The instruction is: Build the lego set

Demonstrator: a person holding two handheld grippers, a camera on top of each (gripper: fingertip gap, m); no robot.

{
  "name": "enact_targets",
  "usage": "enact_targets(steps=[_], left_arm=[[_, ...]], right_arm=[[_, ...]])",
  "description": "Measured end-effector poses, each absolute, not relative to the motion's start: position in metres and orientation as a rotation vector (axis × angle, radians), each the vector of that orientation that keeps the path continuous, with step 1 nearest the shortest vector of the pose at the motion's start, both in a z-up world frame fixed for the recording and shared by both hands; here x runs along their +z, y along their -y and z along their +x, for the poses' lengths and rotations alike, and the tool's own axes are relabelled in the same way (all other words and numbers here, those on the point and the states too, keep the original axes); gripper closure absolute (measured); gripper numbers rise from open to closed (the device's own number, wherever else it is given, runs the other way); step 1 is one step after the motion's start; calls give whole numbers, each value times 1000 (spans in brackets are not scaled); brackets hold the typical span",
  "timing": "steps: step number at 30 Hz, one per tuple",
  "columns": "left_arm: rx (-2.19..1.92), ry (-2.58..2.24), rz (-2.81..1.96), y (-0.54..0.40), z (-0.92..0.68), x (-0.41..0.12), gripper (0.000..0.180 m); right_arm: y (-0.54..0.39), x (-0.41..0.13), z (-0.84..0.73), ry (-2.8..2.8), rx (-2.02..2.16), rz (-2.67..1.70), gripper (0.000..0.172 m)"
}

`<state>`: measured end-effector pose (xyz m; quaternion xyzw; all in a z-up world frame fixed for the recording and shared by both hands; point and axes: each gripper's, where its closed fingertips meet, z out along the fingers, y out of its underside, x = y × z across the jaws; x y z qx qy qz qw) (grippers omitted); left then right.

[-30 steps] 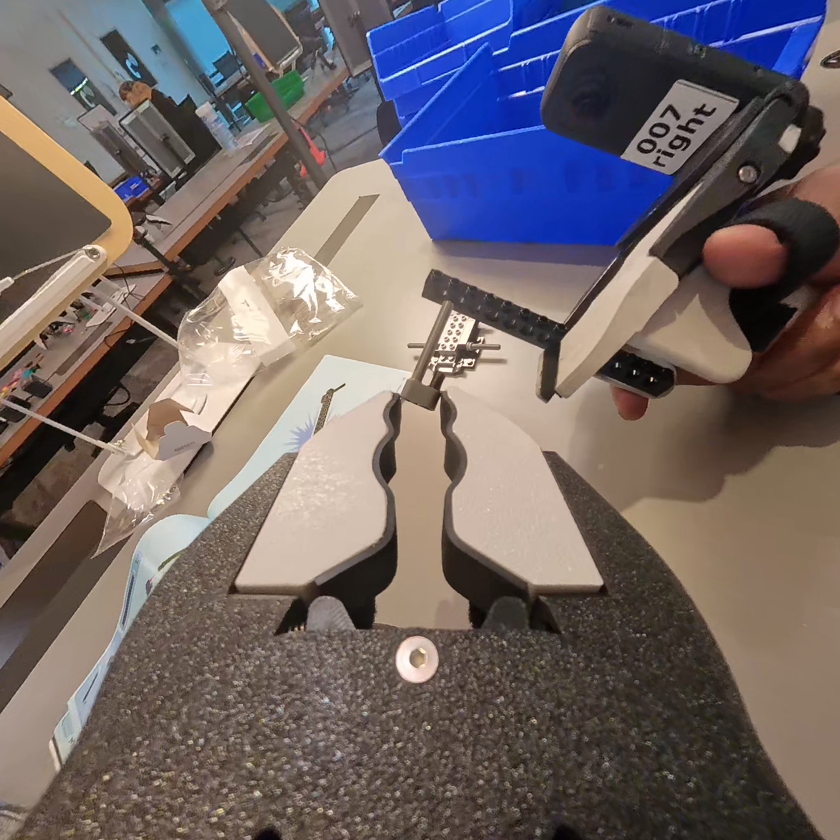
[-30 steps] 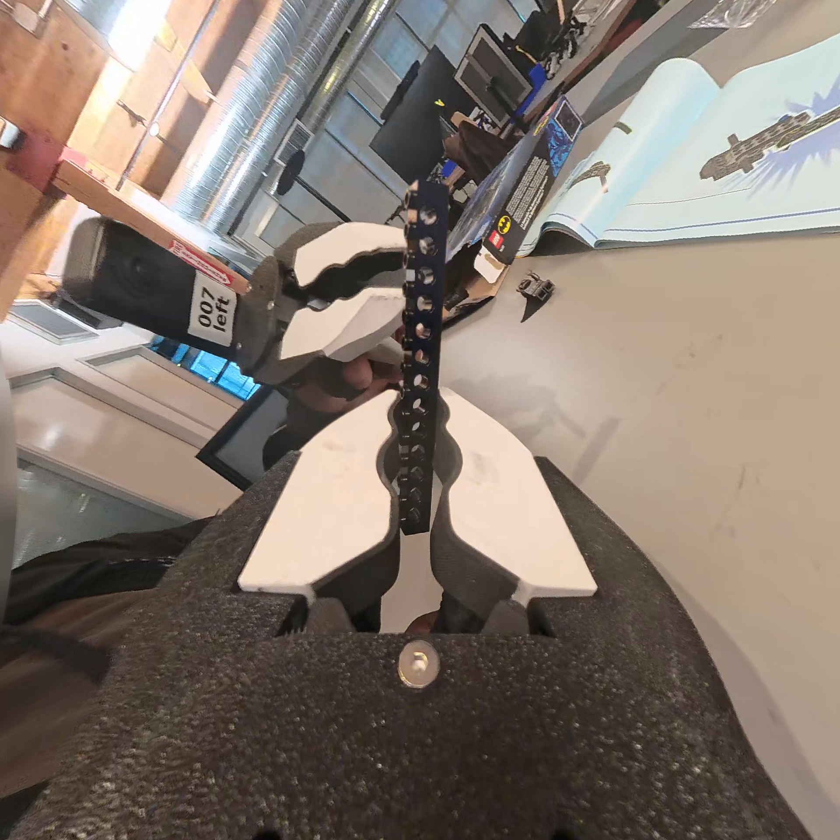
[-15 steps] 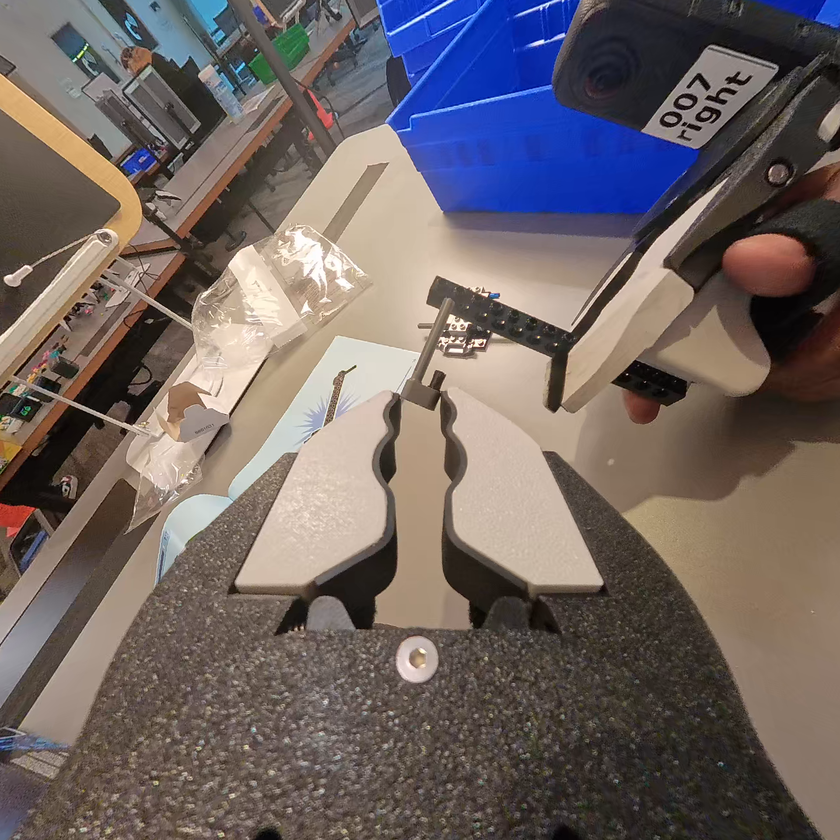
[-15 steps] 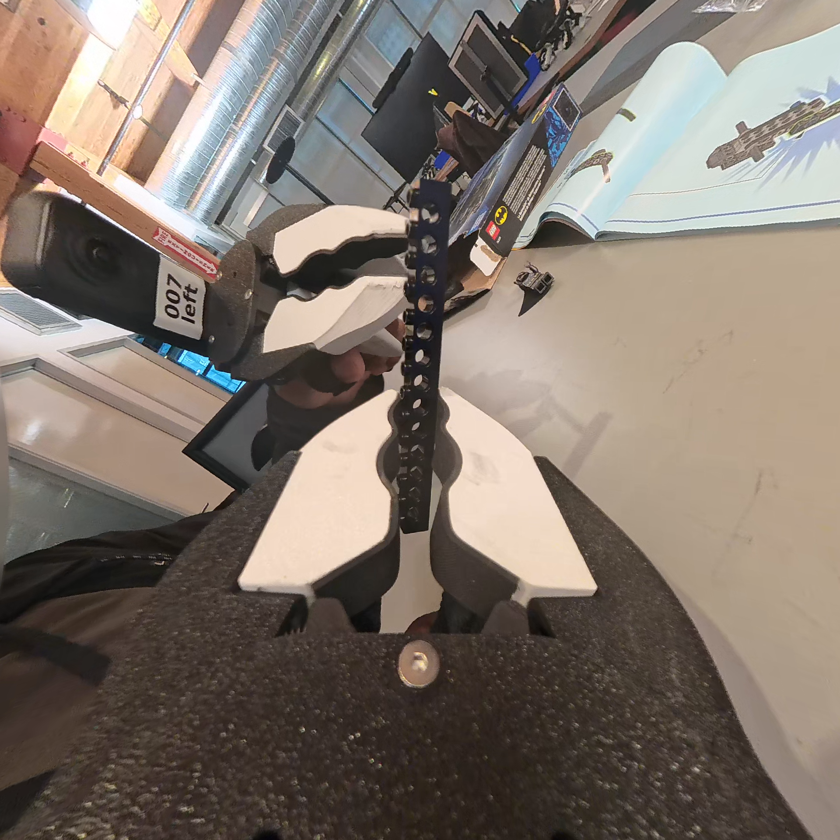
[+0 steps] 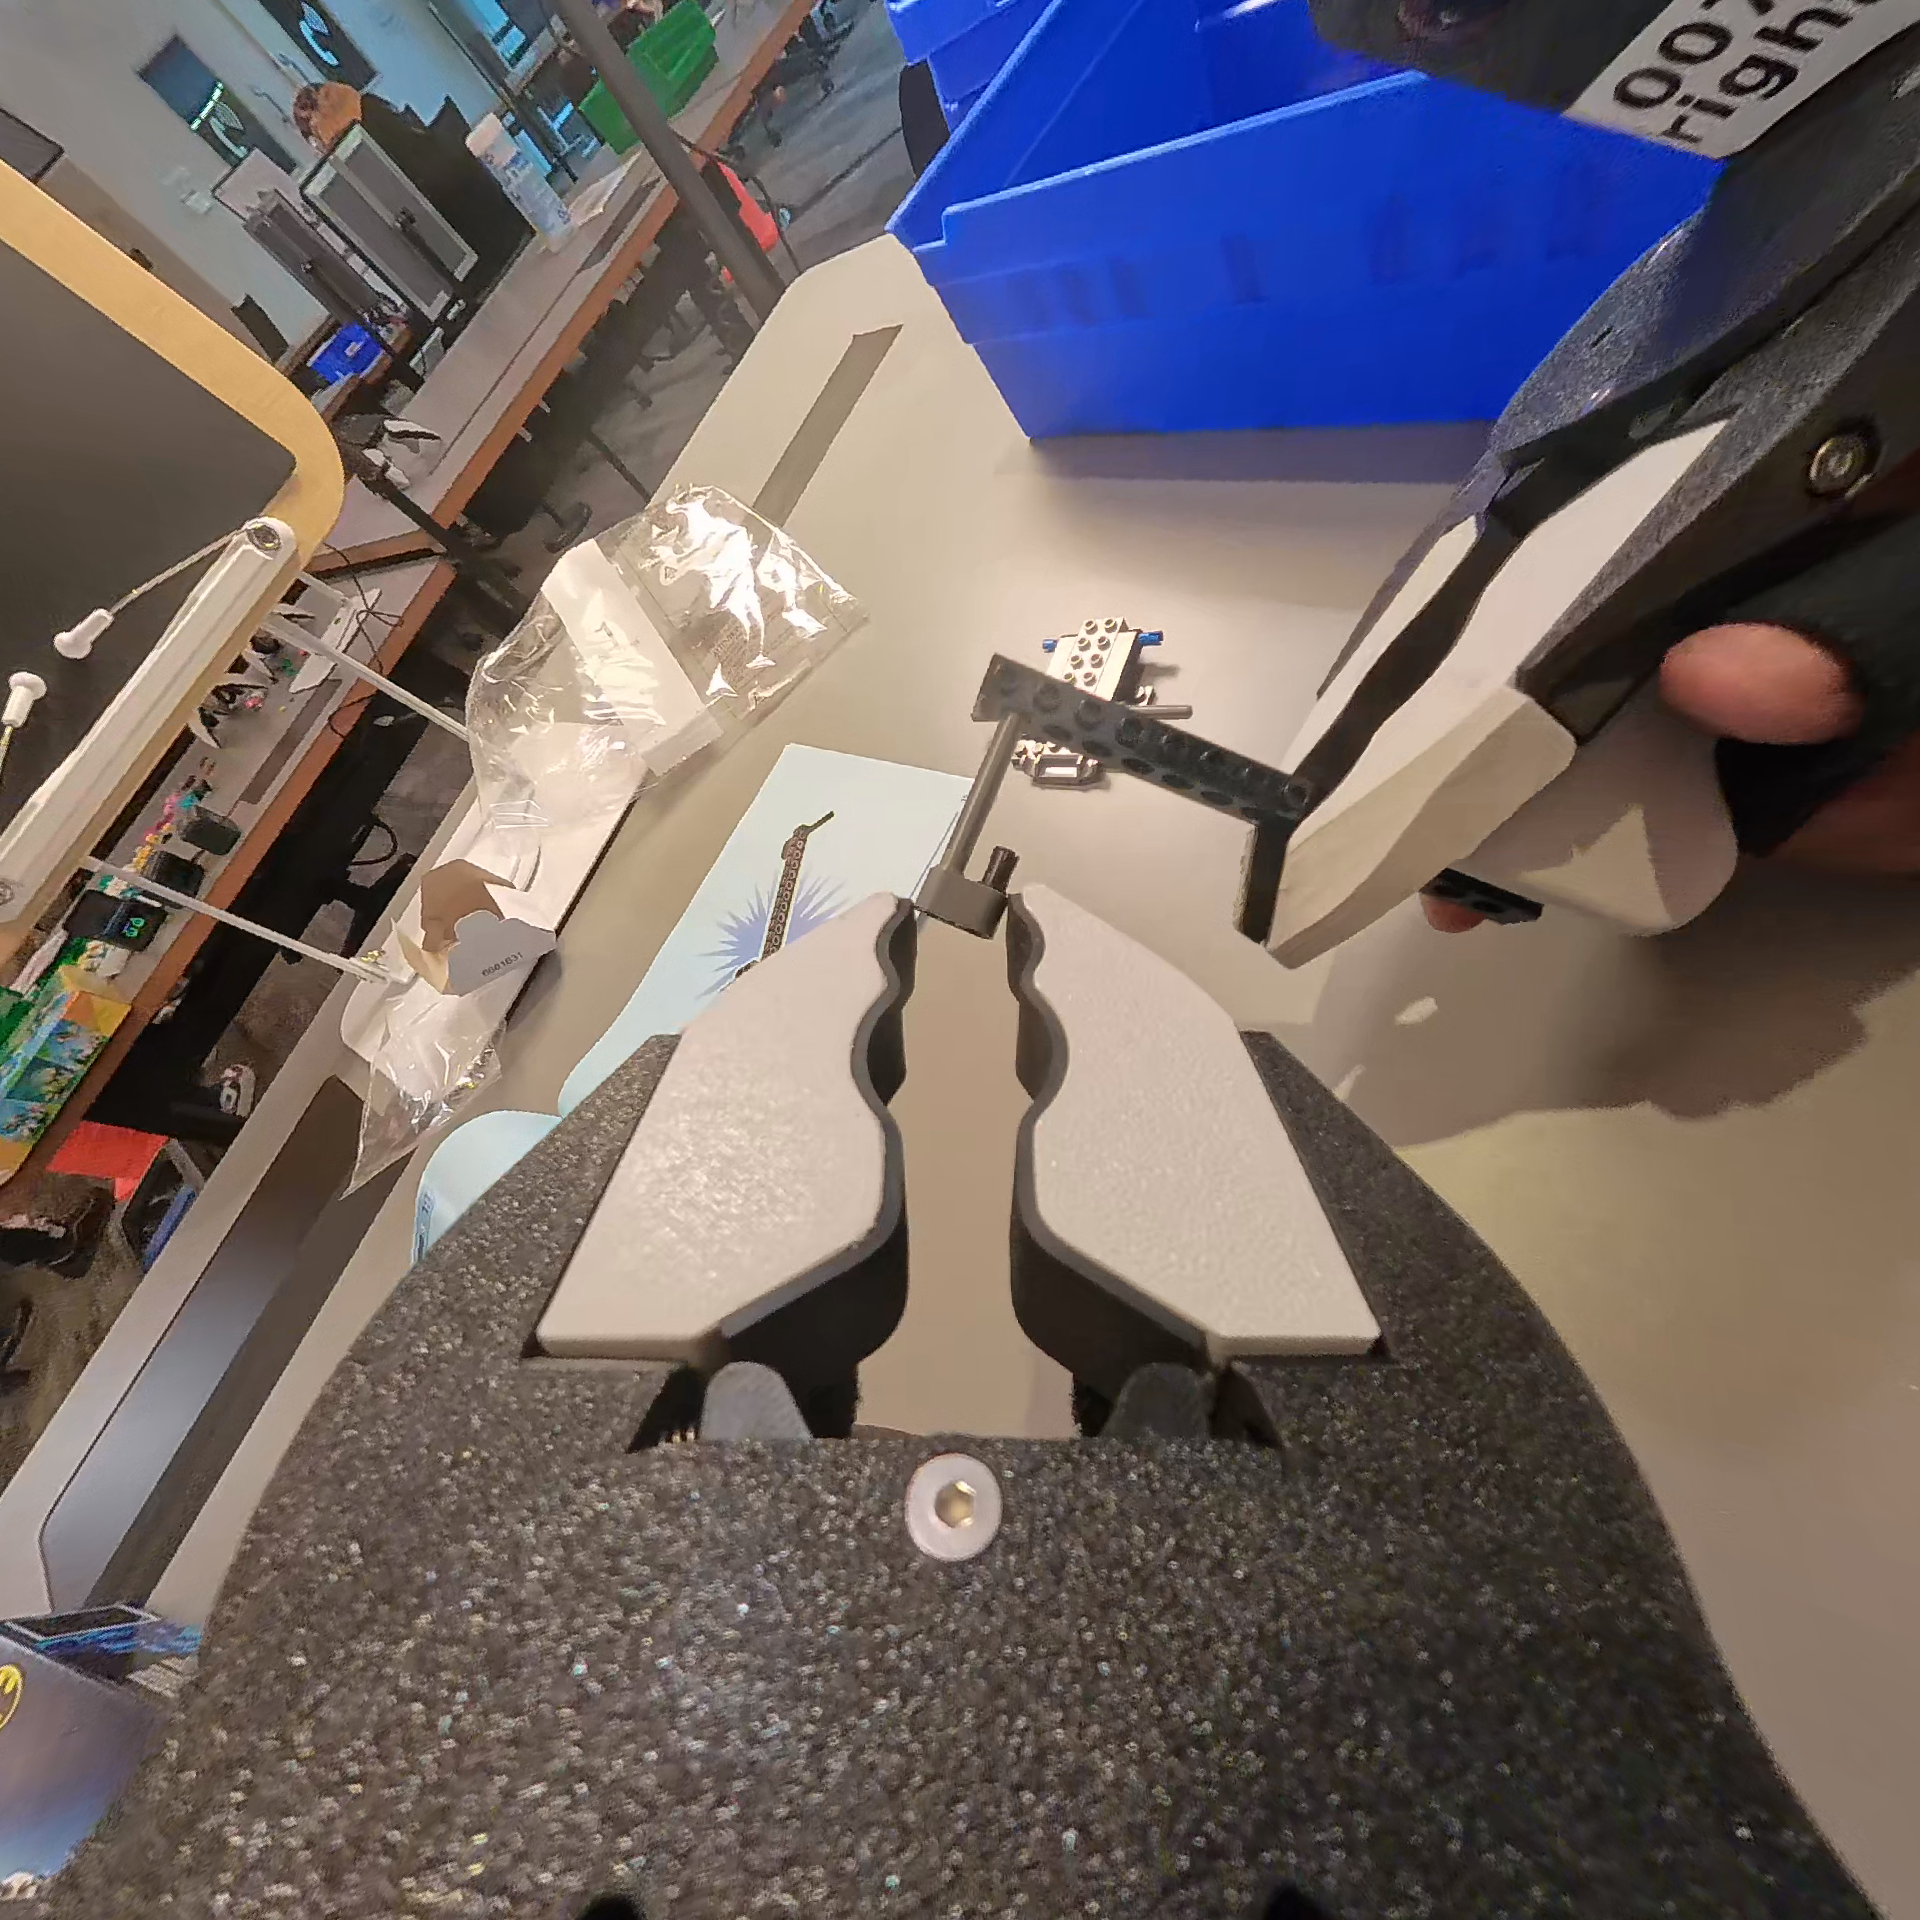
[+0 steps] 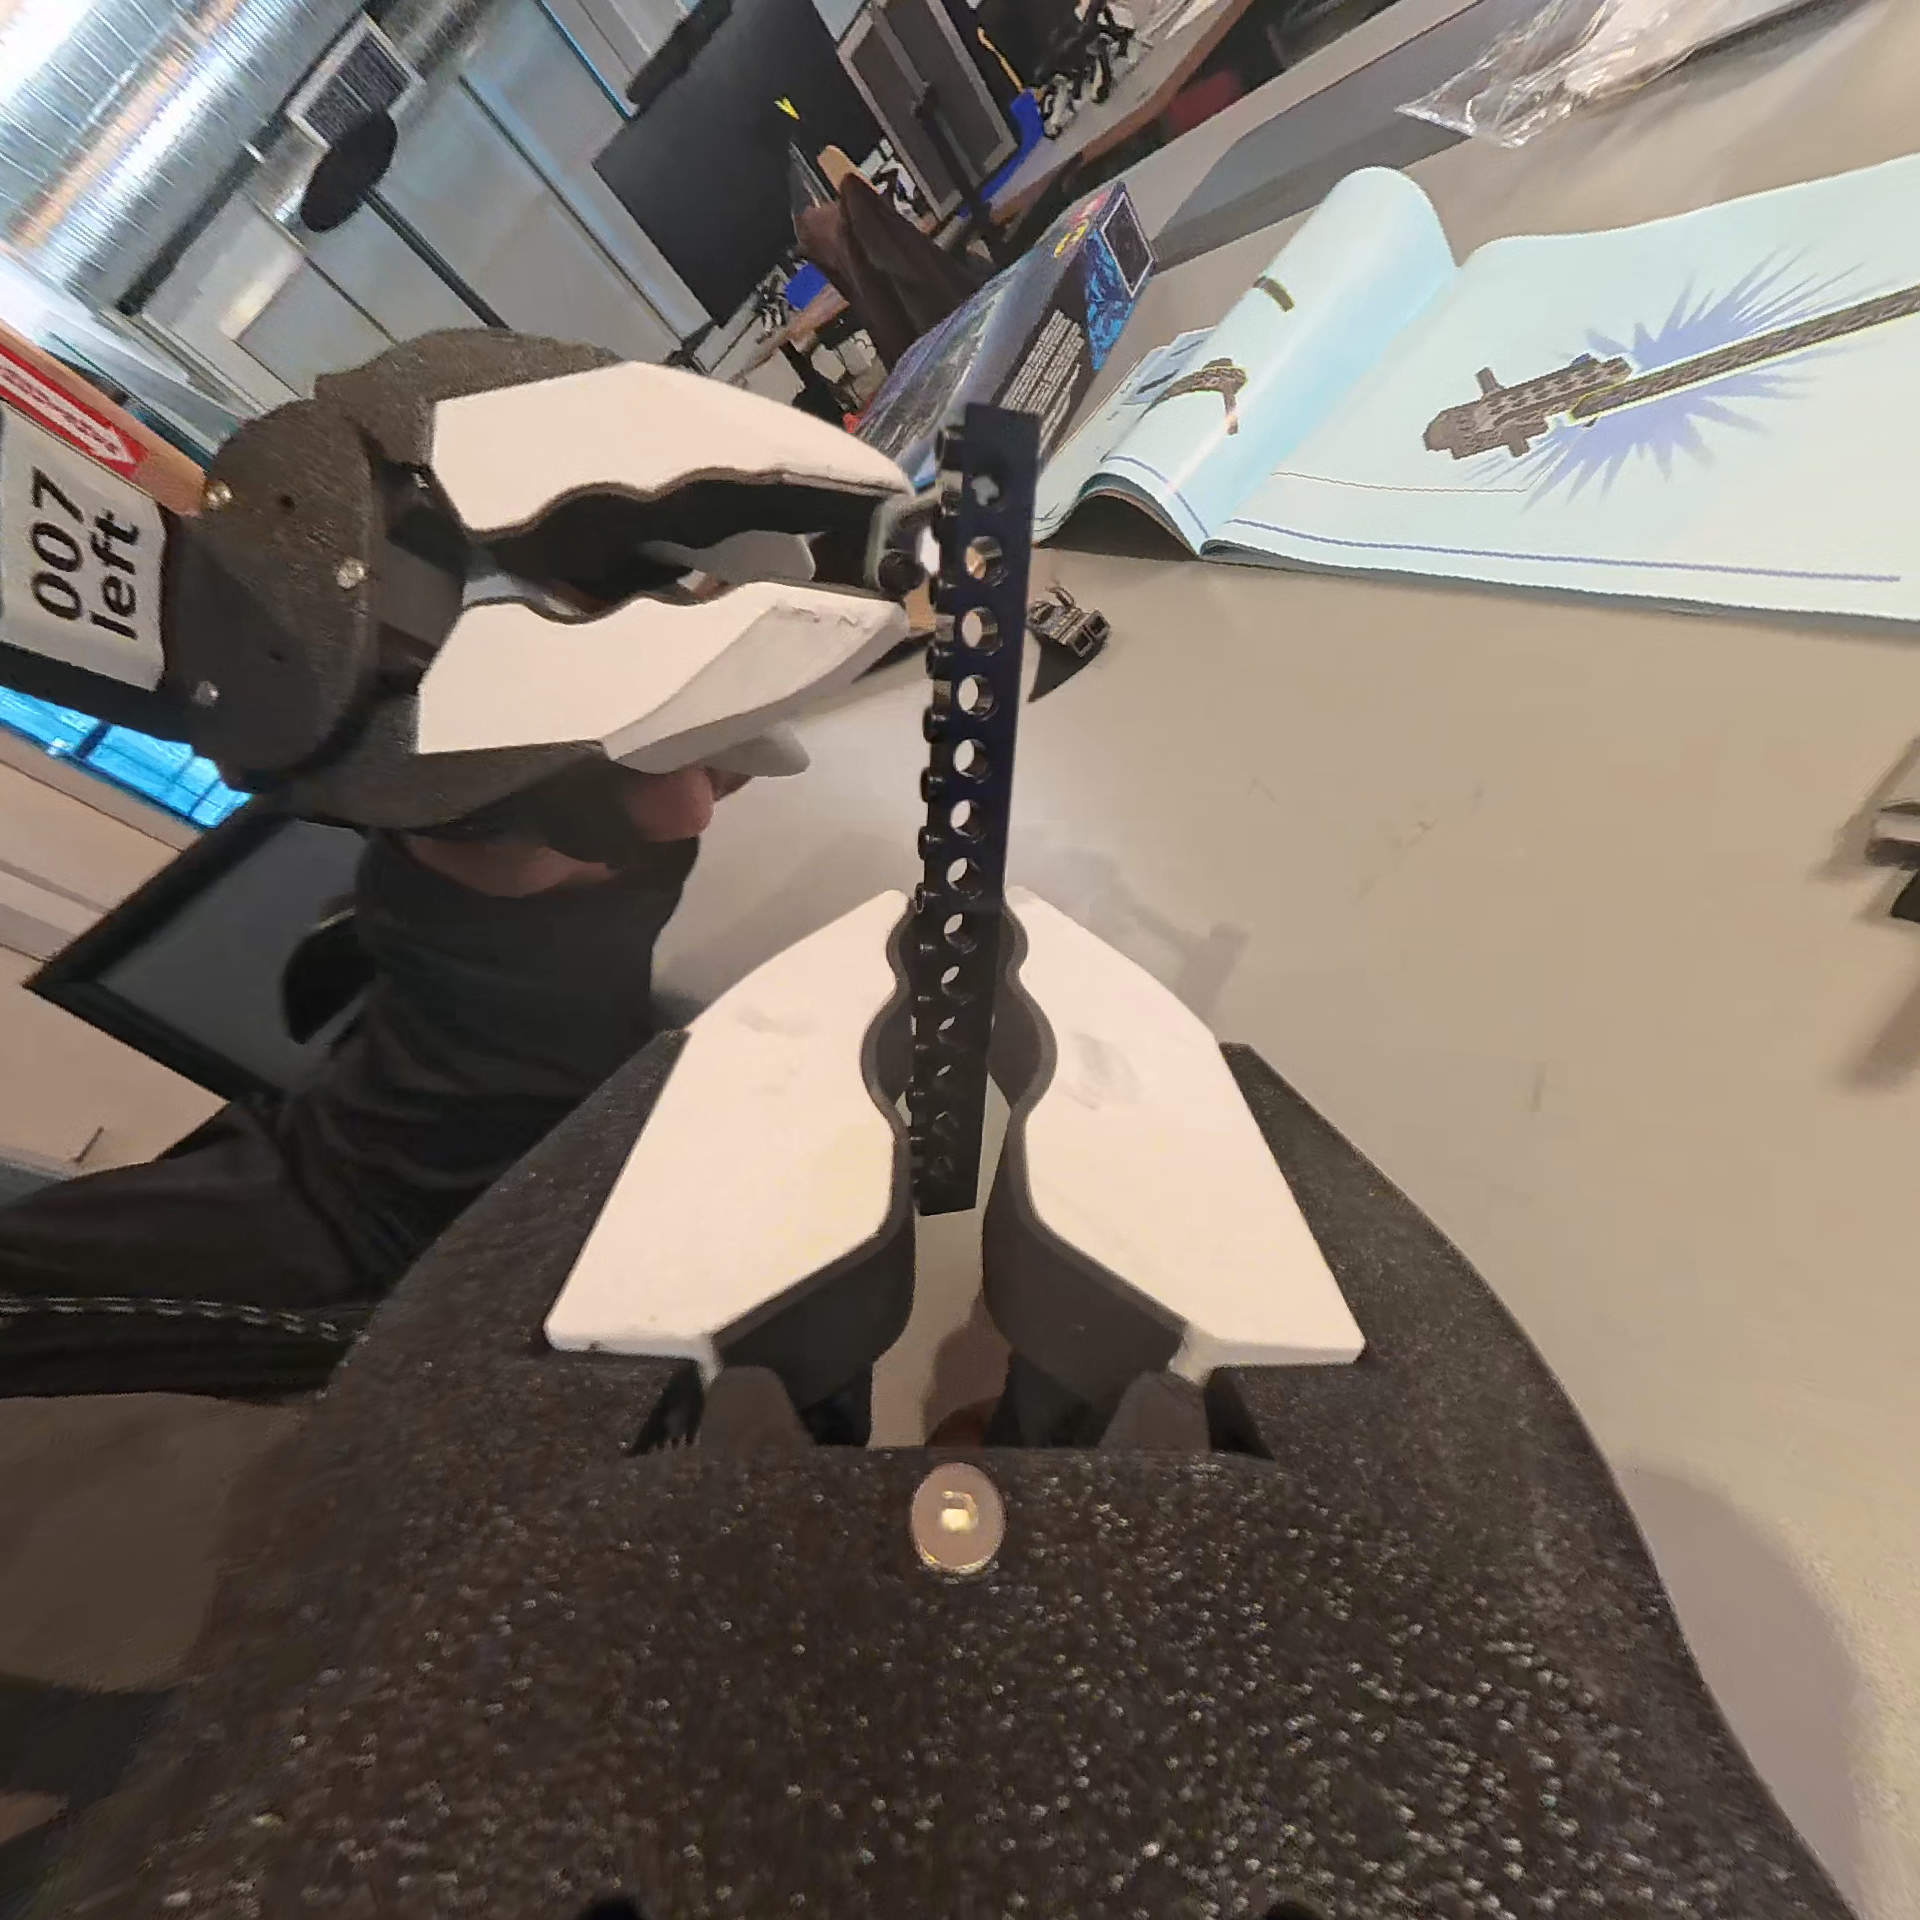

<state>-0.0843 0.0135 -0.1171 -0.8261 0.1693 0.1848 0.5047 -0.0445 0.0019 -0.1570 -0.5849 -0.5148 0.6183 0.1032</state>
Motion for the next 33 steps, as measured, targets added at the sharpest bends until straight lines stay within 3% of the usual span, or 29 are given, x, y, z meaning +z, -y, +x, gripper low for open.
enact_targets(steps=[33], left_arm=[[695, -802, -1705, -10, -54, -107, 164]], right_arm=[[25, -171, -26, 1886, 1733, -1633, 163]])
